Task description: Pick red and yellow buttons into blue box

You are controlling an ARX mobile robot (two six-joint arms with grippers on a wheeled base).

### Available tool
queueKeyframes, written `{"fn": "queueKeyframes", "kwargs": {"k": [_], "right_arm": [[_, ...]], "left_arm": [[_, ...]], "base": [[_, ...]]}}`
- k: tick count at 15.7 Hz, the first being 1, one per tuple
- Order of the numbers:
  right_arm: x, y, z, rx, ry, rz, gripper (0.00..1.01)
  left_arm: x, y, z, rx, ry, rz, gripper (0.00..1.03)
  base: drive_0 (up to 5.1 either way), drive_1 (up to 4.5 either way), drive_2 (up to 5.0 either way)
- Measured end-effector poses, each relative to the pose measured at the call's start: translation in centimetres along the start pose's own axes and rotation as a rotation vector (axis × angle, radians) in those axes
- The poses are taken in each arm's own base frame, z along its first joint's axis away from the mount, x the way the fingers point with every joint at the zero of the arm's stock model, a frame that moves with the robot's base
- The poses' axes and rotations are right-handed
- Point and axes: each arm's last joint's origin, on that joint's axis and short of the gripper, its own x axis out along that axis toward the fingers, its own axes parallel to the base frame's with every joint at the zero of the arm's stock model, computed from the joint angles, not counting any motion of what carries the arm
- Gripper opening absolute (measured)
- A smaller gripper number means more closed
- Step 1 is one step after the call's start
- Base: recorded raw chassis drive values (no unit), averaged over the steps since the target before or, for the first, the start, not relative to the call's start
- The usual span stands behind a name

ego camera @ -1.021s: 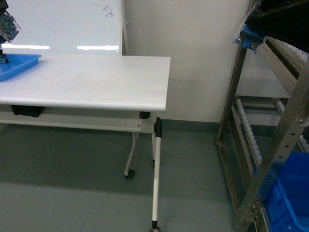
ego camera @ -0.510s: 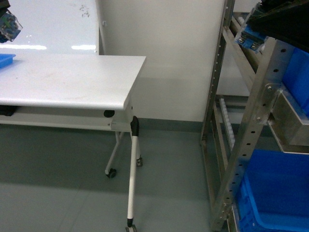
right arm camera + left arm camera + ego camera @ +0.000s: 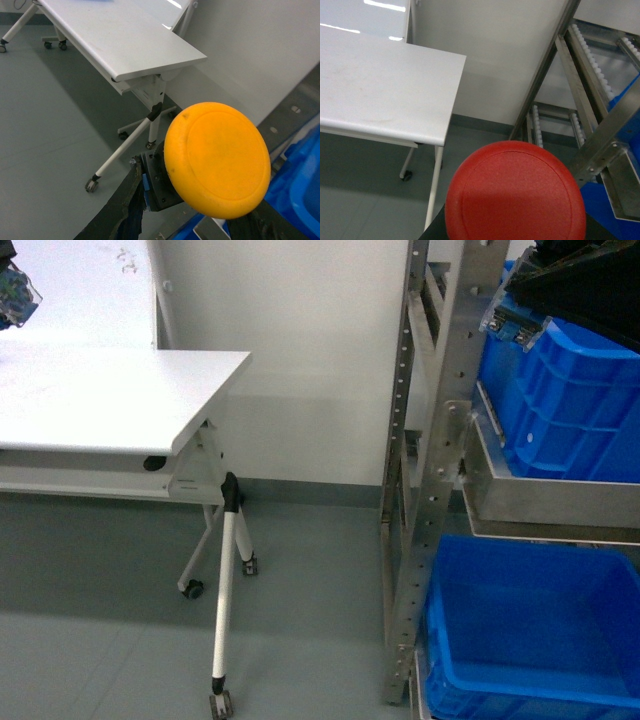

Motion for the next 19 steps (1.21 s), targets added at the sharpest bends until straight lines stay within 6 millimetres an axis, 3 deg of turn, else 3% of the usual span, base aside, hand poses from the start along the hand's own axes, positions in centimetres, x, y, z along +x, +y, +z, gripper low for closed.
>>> {"fn": "queueKeyframes", "kwargs": {"k": [19], "right_arm": [[0.0, -0.02, 0.0, 0.0, -0.001, -0.001, 0.36]], "left_arm": [[0.0, 0.0, -0.01, 0.0, 0.0, 0.0, 0.24]], "base": [[4.9, -3.39, -1.3]]}}
